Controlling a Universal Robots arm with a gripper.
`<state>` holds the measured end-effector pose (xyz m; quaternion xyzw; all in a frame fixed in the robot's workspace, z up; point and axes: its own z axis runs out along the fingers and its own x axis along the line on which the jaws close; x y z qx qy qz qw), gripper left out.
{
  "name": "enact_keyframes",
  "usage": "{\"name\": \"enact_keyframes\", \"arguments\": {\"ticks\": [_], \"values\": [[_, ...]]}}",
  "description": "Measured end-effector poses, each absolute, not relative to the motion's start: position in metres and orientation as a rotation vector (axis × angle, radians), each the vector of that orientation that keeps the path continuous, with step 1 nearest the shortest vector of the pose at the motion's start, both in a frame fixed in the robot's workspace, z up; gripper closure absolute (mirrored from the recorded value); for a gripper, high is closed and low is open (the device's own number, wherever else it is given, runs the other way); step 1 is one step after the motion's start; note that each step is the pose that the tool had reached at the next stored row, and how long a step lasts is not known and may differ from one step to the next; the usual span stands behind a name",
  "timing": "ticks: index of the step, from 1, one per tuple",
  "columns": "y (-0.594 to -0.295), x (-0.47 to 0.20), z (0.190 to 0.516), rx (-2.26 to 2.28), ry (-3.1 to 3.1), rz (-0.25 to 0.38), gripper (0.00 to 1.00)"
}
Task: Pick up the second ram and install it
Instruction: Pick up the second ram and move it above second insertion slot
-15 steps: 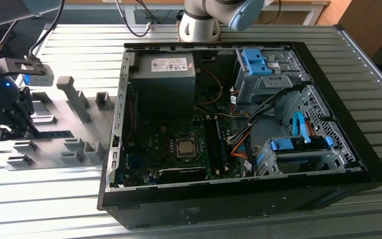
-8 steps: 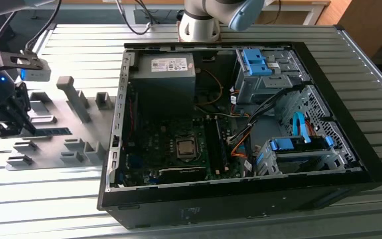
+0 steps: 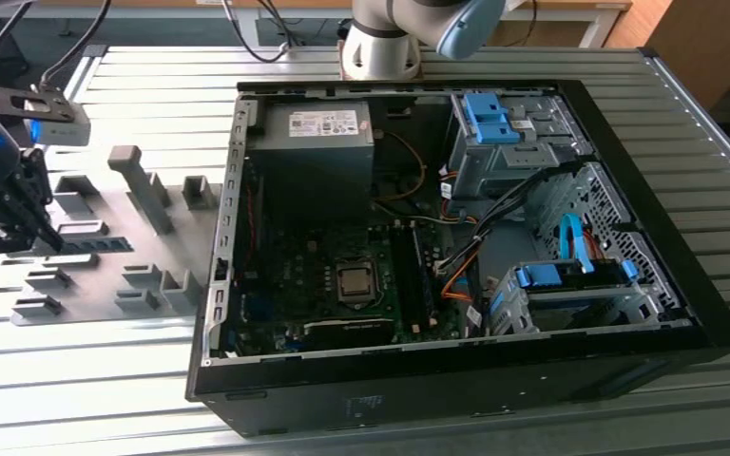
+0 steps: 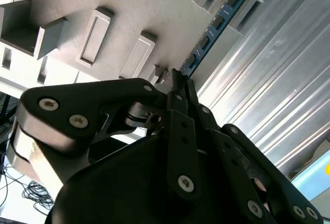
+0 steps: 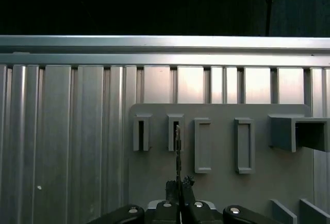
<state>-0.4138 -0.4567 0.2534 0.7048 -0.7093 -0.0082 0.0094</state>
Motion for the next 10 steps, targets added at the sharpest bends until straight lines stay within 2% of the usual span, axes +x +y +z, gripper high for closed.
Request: {"name": "enact_keyframes", "arguments": {"ticks": [10], "values": [[-0.4567, -0.4138, 0.2564, 2.201, -2.215, -0.026, 0.86]]}}
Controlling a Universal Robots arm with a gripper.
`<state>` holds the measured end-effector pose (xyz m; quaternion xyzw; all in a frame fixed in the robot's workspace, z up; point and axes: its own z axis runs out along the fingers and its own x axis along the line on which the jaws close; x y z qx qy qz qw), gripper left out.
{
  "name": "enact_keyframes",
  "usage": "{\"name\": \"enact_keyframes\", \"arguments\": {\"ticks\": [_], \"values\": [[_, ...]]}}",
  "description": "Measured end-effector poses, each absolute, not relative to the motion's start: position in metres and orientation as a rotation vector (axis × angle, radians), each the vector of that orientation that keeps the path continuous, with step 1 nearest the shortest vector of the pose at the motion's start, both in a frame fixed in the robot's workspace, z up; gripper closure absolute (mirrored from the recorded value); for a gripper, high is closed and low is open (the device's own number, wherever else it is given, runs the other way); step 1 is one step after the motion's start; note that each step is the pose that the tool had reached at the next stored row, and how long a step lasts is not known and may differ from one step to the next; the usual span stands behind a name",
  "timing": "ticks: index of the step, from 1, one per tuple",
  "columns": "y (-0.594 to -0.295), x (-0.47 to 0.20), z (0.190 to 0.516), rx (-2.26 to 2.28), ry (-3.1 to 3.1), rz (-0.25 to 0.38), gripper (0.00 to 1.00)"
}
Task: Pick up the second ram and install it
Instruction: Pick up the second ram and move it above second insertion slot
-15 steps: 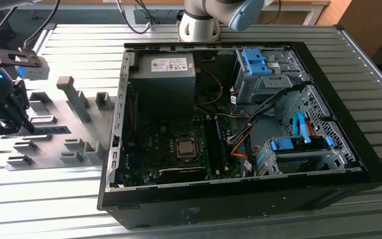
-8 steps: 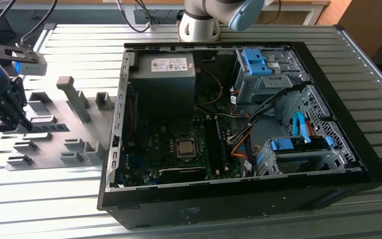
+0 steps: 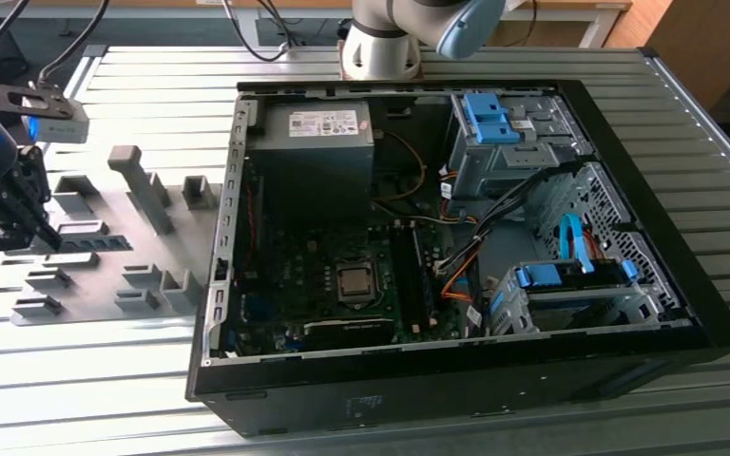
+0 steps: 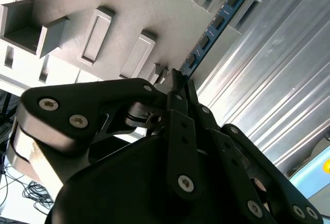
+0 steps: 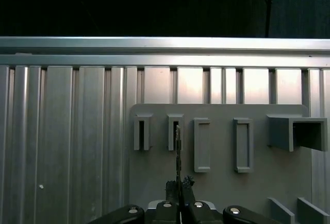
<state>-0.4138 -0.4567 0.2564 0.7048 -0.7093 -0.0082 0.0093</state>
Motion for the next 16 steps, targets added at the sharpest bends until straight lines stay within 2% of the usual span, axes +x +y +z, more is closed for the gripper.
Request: {"name": "enact_keyframes", "arguments": {"ticks": [16], "values": [[-0.457, -0.414, 0.267, 2.201, -2.215, -0.026, 0.86]]}}
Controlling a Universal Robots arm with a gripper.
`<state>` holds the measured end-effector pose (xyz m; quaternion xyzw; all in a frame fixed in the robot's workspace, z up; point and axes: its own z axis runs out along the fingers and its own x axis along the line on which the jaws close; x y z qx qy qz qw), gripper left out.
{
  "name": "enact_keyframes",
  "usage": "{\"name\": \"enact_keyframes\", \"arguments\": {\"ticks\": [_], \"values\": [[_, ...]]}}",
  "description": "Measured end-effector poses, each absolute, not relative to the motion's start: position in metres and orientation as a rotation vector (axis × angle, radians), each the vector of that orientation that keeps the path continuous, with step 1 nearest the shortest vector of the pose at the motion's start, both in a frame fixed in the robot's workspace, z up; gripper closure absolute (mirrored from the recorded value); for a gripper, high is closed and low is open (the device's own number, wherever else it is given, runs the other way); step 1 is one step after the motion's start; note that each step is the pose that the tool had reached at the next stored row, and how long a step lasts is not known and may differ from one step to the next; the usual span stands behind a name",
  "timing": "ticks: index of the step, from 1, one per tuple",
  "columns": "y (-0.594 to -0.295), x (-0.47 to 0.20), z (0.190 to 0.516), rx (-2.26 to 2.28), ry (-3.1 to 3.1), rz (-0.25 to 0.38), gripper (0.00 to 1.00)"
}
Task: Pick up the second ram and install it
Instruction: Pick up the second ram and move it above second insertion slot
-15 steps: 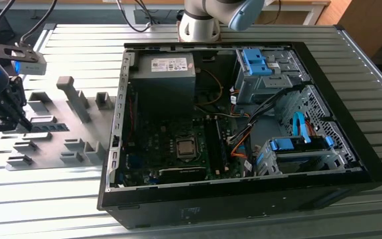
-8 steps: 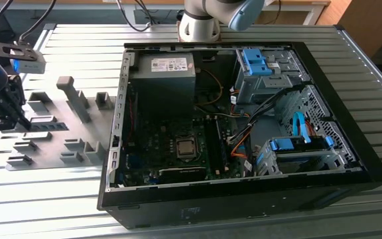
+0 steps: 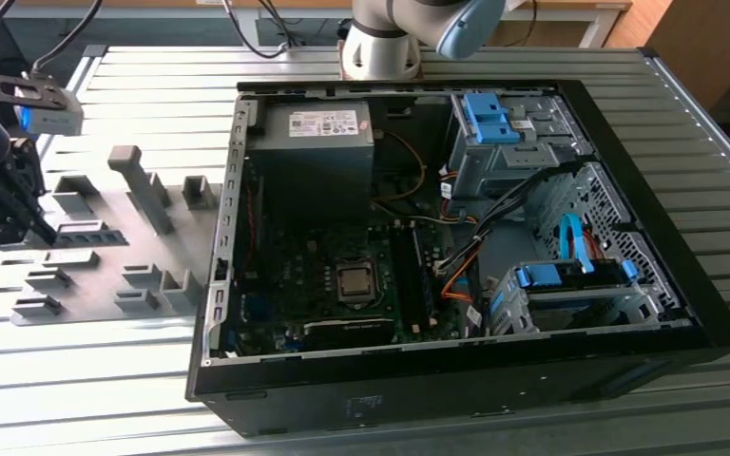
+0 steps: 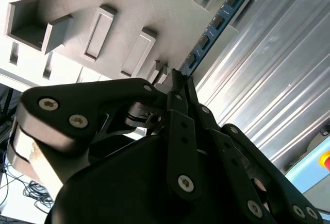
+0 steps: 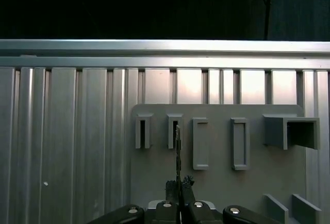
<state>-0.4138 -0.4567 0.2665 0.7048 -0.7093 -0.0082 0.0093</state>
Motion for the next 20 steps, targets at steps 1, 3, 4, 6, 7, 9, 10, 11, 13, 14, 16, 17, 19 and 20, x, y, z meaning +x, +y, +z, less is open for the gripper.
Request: {"name": "enact_keyframes", "arguments": {"ticks": [1, 3, 4, 6, 7, 9, 10, 11, 13, 14, 16, 17, 19, 20], "values": [[-0.457, -0.414, 0.267, 2.201, -2.215, -0.026, 0.86], [-0.457, -0.414, 0.269, 2.201, -2.215, -0.026, 0.86], [-0.457, -0.414, 0.270, 2.201, -2.215, -0.026, 0.86], [-0.457, -0.414, 0.271, 2.201, -2.215, -0.026, 0.86], [-0.457, -0.414, 0.272, 2.201, -2.215, -0.026, 0.86], [-0.457, -0.414, 0.273, 2.201, -2.215, -0.026, 0.86], [-0.457, -0.414, 0.274, 2.201, -2.215, -0.026, 0.86], [-0.457, -0.414, 0.275, 2.201, -2.215, -0.026, 0.86], [-0.457, -0.414, 0.276, 2.201, -2.215, -0.026, 0.86], [-0.457, -0.414, 0.277, 2.201, -2.215, -0.026, 0.86], [-0.457, -0.414, 0.279, 2.201, -2.215, -0.026, 0.86], [-0.457, -0.414, 0.280, 2.201, -2.215, -0.026, 0.86], [-0.457, -0.414, 0.282, 2.201, -2.215, -0.026, 0.86], [-0.457, -0.414, 0.283, 2.201, -2.215, -0.026, 0.86]]}}
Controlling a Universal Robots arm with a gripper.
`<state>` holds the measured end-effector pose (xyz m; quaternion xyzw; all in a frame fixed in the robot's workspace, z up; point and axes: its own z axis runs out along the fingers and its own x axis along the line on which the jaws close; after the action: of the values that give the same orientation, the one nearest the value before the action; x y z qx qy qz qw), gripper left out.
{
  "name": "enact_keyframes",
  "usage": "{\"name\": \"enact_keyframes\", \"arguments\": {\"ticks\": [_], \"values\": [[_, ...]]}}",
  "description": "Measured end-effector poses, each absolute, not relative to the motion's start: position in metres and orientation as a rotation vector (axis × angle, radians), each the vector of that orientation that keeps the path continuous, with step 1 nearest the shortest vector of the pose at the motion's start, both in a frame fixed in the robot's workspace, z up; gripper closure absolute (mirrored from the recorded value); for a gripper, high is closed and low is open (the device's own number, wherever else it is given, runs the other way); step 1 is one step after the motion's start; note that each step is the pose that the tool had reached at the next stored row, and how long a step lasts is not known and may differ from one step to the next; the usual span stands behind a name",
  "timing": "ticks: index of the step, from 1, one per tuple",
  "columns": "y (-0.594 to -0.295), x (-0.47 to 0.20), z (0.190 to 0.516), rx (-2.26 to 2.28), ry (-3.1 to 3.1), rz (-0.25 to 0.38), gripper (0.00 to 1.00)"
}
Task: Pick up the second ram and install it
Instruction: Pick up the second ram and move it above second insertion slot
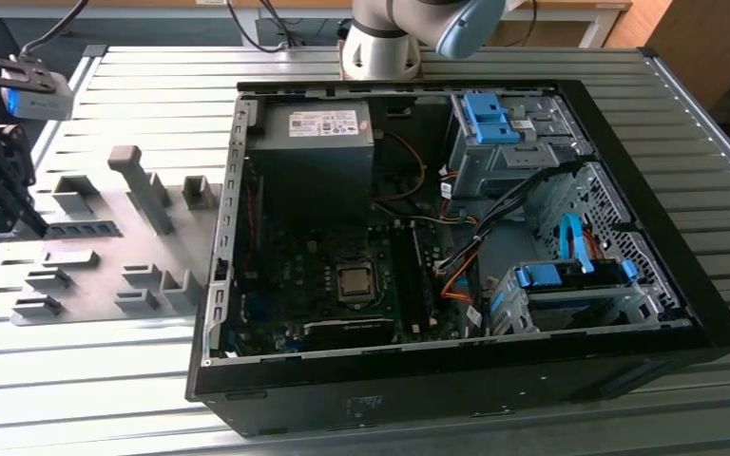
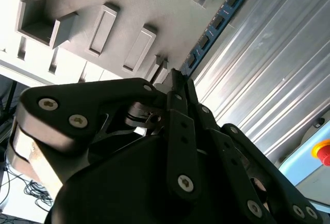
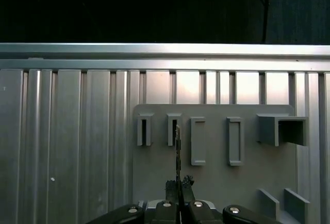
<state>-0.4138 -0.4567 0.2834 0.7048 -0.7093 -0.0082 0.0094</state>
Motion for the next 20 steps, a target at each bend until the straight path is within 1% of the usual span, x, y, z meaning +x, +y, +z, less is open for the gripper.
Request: {"name": "enact_keyframes", "arguments": {"ticks": [20], "values": [[-0.457, -0.414, 0.309, 2.201, -2.215, -0.026, 0.86]]}}
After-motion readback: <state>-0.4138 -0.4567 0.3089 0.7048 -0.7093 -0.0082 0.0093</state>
